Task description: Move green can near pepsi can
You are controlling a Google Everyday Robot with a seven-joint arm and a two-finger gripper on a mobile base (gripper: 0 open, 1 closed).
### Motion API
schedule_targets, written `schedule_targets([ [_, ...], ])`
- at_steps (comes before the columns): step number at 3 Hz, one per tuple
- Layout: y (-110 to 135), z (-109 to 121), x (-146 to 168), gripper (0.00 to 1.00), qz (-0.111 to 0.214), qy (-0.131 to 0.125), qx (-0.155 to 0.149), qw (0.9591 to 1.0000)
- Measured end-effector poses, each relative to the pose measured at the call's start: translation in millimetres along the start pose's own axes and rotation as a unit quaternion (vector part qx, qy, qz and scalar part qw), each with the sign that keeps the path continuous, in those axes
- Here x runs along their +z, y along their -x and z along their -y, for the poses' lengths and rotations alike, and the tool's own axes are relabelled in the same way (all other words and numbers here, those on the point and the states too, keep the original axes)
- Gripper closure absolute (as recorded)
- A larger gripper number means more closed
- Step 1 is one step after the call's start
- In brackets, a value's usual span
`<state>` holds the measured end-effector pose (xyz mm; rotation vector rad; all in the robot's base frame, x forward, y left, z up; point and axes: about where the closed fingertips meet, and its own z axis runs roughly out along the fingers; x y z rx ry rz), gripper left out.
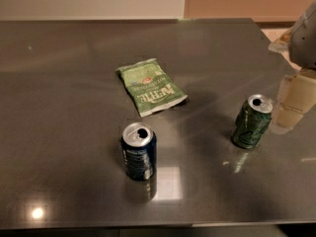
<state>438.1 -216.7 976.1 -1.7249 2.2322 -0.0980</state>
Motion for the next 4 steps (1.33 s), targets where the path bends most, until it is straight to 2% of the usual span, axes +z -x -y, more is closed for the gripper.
schedule_targets([
  [1, 0.2, 0.7, -0.6, 0.0, 0.001, -0.001, 0.0, 1.0],
  [2, -6.0, 7.4, 5.2, 0.0, 0.026, 0.01, 0.005, 0.9996],
  [3, -14.9, 16.5, 17.1, 0.0, 0.056, 0.029, 0.014, 0.9979],
  [4, -17.7, 12.8, 33.4, 0.0, 0.087, 0.054, 0.018, 0.9946],
])
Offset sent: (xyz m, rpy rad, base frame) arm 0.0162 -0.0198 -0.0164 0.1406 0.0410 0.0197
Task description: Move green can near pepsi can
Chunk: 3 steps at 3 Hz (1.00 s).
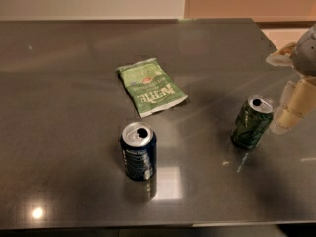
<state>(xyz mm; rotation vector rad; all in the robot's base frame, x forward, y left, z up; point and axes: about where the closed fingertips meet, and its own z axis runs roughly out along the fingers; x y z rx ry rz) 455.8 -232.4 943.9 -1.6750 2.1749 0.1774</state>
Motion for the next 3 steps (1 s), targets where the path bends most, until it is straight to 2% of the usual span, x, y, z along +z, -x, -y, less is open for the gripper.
schedule_targets([
  [2, -4.7, -20.3, 29.1, 0.0, 0.045, 0.046, -0.001, 0.9979],
  [3, -5.4, -25.4, 36.8, 0.0, 0.056, 0.053, -0.003, 0.997],
])
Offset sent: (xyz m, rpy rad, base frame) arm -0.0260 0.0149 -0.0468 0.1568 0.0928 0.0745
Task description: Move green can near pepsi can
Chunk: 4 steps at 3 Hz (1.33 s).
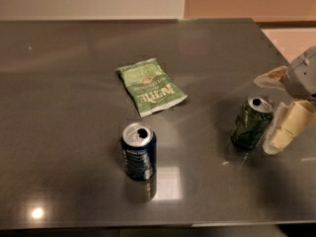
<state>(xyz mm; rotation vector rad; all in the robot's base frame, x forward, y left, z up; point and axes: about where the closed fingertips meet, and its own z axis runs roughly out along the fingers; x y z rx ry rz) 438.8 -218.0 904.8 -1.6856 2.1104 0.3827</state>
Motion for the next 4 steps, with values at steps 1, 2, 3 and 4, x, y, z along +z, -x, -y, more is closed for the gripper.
schedule_targets([
  [1, -1.3, 0.5, 2.4, 0.17, 0.008, -0.002, -0.005, 1.0],
  [2, -0.7, 1.2, 2.3, 0.39, 0.01, -0.004, -0.016, 0.9998],
  [3, 1.4, 2.8, 3.9, 0.64, 0.01, -0.002, -0.021, 0.9997],
  [4, 14.8, 3.1, 5.1, 0.87, 0.002, 0.004, -0.032, 0.9995],
])
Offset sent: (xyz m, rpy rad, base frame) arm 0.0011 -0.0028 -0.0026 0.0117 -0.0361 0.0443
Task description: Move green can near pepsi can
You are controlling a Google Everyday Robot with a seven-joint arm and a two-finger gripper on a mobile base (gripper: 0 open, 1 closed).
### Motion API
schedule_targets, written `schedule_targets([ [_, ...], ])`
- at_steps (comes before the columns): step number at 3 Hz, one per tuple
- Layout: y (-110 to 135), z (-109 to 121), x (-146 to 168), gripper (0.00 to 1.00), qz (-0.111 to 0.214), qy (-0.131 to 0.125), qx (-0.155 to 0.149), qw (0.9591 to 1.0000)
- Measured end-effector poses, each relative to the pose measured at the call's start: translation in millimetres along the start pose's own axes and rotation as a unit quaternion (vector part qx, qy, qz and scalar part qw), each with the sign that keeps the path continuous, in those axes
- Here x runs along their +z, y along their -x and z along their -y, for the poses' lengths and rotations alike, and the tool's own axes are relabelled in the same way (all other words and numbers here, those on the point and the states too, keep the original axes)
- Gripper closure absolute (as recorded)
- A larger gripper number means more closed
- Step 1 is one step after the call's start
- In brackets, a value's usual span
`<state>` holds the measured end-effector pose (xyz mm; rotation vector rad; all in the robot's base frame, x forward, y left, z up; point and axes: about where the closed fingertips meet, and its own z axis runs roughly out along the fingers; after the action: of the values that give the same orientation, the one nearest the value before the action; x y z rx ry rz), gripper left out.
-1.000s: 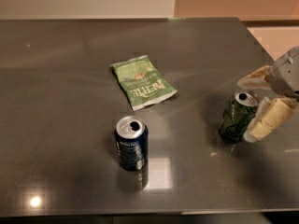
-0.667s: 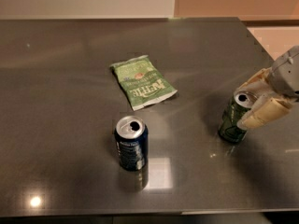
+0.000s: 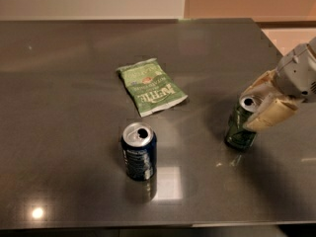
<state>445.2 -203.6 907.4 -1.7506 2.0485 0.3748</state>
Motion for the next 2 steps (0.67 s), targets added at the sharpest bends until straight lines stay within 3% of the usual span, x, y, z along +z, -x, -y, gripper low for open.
schedule_targets([
  [1, 26.7, -0.6, 3.4, 1.0, -0.002, 0.016, -0.018, 0.9997],
  [2, 46.2, -0.7, 5.6, 1.0, -0.003, 0.027, -0.031, 0.9991],
])
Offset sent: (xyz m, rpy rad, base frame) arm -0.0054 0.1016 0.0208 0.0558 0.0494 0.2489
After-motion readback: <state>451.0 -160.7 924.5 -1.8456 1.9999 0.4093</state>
